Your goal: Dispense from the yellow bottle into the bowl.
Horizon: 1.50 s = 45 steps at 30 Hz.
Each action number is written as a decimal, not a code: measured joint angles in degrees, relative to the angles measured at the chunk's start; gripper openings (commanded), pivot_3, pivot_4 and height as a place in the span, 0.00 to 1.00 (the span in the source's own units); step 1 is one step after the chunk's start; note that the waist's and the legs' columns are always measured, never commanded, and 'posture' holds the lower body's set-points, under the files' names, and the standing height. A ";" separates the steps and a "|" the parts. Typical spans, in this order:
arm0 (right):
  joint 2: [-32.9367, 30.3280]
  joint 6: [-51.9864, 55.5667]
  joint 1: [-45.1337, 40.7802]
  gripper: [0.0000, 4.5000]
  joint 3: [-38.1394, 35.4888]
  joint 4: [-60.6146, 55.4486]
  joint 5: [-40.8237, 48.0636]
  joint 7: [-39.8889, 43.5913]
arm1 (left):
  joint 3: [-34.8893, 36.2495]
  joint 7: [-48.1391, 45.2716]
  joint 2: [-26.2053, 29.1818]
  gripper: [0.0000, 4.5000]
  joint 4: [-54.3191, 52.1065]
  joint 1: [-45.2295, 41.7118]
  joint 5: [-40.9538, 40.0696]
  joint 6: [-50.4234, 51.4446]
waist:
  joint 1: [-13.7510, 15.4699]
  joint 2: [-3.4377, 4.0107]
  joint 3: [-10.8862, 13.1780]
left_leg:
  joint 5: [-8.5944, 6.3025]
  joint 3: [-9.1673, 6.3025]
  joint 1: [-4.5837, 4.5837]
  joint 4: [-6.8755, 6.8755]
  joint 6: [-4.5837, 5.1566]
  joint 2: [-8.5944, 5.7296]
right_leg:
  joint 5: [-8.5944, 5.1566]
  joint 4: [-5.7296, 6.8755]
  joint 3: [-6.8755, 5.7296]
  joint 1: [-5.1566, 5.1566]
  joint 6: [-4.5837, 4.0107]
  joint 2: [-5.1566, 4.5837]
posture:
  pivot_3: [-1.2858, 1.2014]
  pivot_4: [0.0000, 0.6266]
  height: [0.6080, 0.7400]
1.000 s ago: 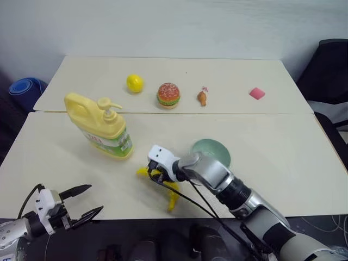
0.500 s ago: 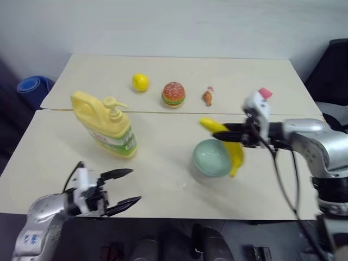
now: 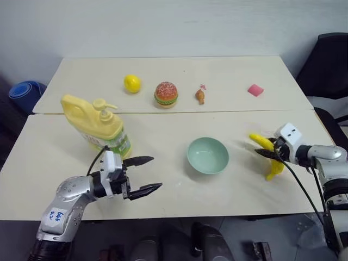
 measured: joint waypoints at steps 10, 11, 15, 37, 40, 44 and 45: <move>-0.88 19.91 21.66 1.00 -4.06 -50.94 16.15 6.30 | 6.65 0.24 2.65 1.00 1.14 6.12 0.11 -0.18 | 1.96 0.10 0.04 | -0.12 -0.12 0.00 0.01 -0.16 0.13 | 0.00 -0.25 -0.03 -0.02 -0.10 0.02 | 0.52 0.24 1.00; 0.52 23.84 23.16 1.00 -3.83 -56.29 18.10 4.32 | 6.73 0.21 2.70 1.00 1.16 6.20 0.11 -0.18 | 2.19 0.09 0.03 | -0.17 -0.12 -0.01 0.01 -0.24 0.14 | 0.01 -0.26 -0.01 -0.03 -0.13 0.02 | 0.52 0.24 1.00; 4.43 29.23 29.13 1.00 1.31 -66.94 18.82 0.10 | 6.82 -0.02 2.81 1.00 1.17 6.35 0.11 -0.19 | 2.90 0.05 0.01 | -0.29 -0.12 -0.05 0.00 -0.34 0.15 | -0.01 -0.29 -0.01 -0.09 -0.17 0.02 | 0.52 0.24 1.00; 13.90 15.34 20.85 0.00 14.35 -52.83 -0.47 -7.21 | 12.73 4.50 1.06 0.96 -0.12 10.62 -4.21 1.51 | 2.02 -0.15 -0.10 | -0.19 0.01 -0.02 0.01 -0.07 0.15 | -0.03 -0.04 0.06 -0.18 -0.21 0.08 | 0.52 0.24 1.00; 13.79 16.78 17.67 0.00 15.99 -54.45 0.02 -3.52 | 18.86 6.87 1.36 0.82 -5.25 14.19 -13.23 7.08 | 1.30 -0.22 -0.08 | -0.20 -0.03 -0.05 0.01 -0.10 0.22 | -0.06 0.08 0.04 -0.22 -0.26 0.08 | 0.52 0.24 1.00; 13.36 21.05 9.60 0.00 18.44 -59.27 1.08 1.92 | 28.73 11.03 5.38 0.54 -9.49 15.21 -29.86 15.56 | 1.24 -0.17 0.01 | -0.19 -0.10 -0.05 0.04 -0.16 0.23 | -0.10 -0.01 0.02 -0.25 -0.33 0.08 | 0.52 0.24 1.00; 13.11 23.83 5.53 0.00 19.27 -60.53 1.50 3.86 | 31.46 12.94 7.66 0.46 -9.99 13.99 -35.04 17.85 | 1.30 -0.16 0.02 | -0.18 -0.11 -0.04 0.07 -0.17 0.23 | -0.10 0.02 0.03 -0.25 -0.35 0.08 | 0.52 0.24 1.00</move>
